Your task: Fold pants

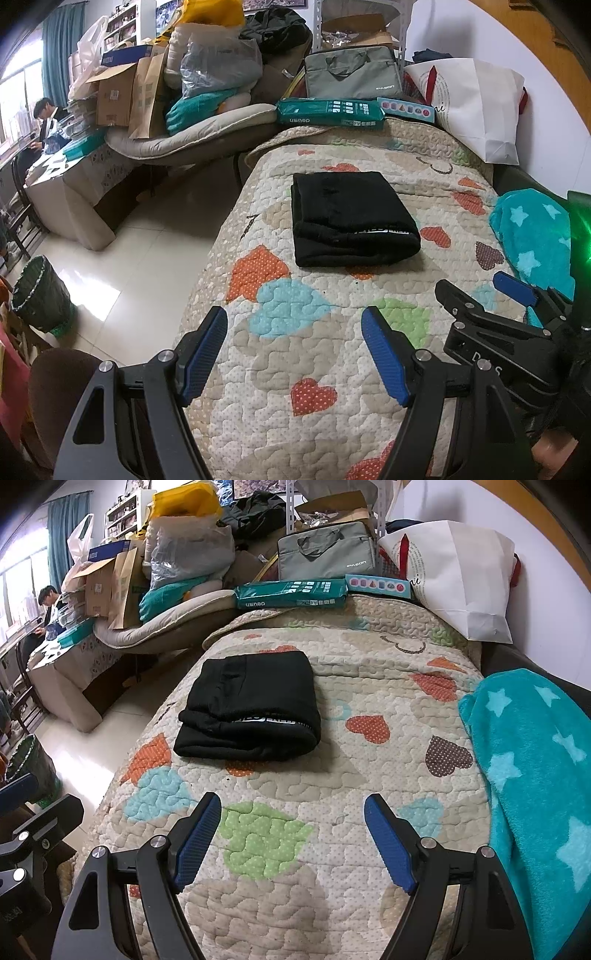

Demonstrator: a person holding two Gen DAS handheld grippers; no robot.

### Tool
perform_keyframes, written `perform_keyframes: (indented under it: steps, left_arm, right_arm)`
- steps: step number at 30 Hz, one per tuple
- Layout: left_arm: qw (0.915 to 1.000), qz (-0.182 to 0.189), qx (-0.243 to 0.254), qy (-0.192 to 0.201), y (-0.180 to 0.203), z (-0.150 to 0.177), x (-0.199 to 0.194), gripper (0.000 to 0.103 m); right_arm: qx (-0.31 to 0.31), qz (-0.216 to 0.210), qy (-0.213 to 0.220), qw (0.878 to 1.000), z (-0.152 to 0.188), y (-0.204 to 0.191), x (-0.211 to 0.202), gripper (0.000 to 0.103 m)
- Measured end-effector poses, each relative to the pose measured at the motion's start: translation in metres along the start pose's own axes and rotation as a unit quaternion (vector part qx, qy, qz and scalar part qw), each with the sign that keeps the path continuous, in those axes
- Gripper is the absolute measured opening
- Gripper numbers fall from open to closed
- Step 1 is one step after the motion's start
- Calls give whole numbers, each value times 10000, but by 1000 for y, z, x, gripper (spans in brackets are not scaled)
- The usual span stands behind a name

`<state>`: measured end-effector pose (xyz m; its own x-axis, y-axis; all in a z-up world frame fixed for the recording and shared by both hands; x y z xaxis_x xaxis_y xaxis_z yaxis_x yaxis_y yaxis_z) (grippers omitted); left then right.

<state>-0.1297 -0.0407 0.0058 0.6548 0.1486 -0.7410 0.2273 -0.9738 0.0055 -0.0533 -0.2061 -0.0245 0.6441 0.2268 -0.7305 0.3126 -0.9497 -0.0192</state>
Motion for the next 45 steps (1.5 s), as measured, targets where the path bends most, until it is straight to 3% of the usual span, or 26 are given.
perform_keyframes:
  steps: [6, 8, 10, 13, 16, 18, 22, 27, 36, 45]
  left_arm:
    - [9998, -15, -54, 210, -4, -2, -4, 74]
    - [9986, -103, -110, 515, -8, -6, -13, 78]
    - [9947, -220, -207, 985, -15, -14, -29, 92]
    - [9848, -411, -359, 1652, -25, -27, -53, 103]
    - [9775, -697, -346, 1960, -29, -40, -66, 103]
    - [9818, -588, -319, 1779, -31, -43, -61, 103]
    - [9947, -126, -326, 966, -30, -35, -29, 103]
    - [9994, -19, -246, 253, -25, -15, 5, 103]
    - [9994, 86, -243, -213, -21, 3, 28, 103]
    - [9975, 133, -474, -502, -32, 8, 44, 103]
  right_arm:
    - [-30, 21, 21, 10000, 0, 0, 1, 85]
    - [-55, 53, 76, 9999, -1, 0, 0, 85]
    - [-69, 82, 179, 9998, -2, 1, -3, 85]
    - [-121, 120, 367, 9992, -5, 0, -9, 85]
    - [-202, 146, 511, 9984, -8, -4, -14, 85]
    - [-289, 168, 558, 9979, -9, -7, -16, 85]
    - [-434, 180, 568, 9973, -8, -13, -17, 87]
    - [-447, 104, 505, 9977, -7, -15, -15, 87]
    - [-389, 1, 239, 9990, 0, -16, -4, 88]
    - [-337, 156, 49, 9993, 4, -10, 6, 88]
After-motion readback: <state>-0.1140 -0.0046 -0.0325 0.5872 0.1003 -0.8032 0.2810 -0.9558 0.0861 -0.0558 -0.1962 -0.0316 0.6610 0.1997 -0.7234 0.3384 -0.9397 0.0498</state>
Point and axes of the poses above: each gripper's, at about its wrist camera, not at the fingertips, and x roughly the way its jaws point, y to its right, z to its underside, the point moved 6 cm from there along x, roughly the way its jaws point, and after that the axes turned 2 degrees about -y, right-handed, at the moved point
